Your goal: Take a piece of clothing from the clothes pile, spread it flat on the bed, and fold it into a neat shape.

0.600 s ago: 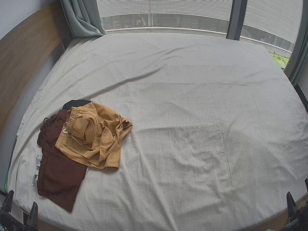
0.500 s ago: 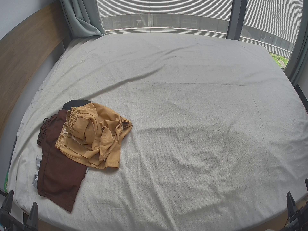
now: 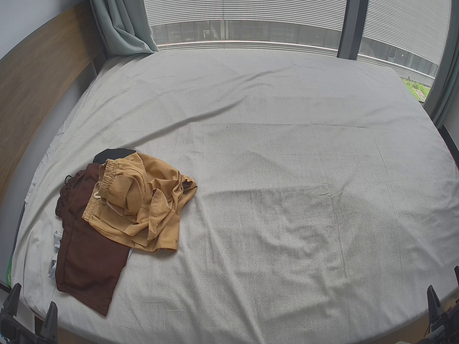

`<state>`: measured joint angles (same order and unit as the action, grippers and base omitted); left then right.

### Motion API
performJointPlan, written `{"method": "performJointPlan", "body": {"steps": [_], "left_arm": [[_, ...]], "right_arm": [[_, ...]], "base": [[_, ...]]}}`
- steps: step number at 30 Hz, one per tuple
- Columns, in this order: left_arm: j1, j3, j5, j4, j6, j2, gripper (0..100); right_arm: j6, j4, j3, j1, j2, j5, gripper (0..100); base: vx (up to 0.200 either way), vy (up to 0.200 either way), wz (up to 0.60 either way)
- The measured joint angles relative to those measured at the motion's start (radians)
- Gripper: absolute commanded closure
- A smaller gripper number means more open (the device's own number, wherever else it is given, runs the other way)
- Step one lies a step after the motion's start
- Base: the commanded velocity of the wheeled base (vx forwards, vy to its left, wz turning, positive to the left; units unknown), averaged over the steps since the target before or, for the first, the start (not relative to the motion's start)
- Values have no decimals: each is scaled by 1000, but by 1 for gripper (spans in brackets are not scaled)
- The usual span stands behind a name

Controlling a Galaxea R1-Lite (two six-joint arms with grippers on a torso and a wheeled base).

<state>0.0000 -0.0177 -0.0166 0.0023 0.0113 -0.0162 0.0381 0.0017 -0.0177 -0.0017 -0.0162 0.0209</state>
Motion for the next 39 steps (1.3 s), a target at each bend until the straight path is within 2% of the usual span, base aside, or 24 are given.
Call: {"method": "performJointPlan", "body": {"steps": [14,20,26,39], "left_arm": [[0,-1,17,-26,14,0,0],[-15,-116,21,-74,11,-47,0],[-68,-180,47,-103,7,-191,0],[-221,-279,106,-202,-187,-536,0]], "right_arm": [[-3,0,0,0,0,0,0],[-3,0,0,0,0,0,0],[-9,0,0,0,0,0,0],[-12,0,0,2,0,-1,0]], "base": [[0,0,0],[0,0,0],[0,0,0],[0,0,0]]}}
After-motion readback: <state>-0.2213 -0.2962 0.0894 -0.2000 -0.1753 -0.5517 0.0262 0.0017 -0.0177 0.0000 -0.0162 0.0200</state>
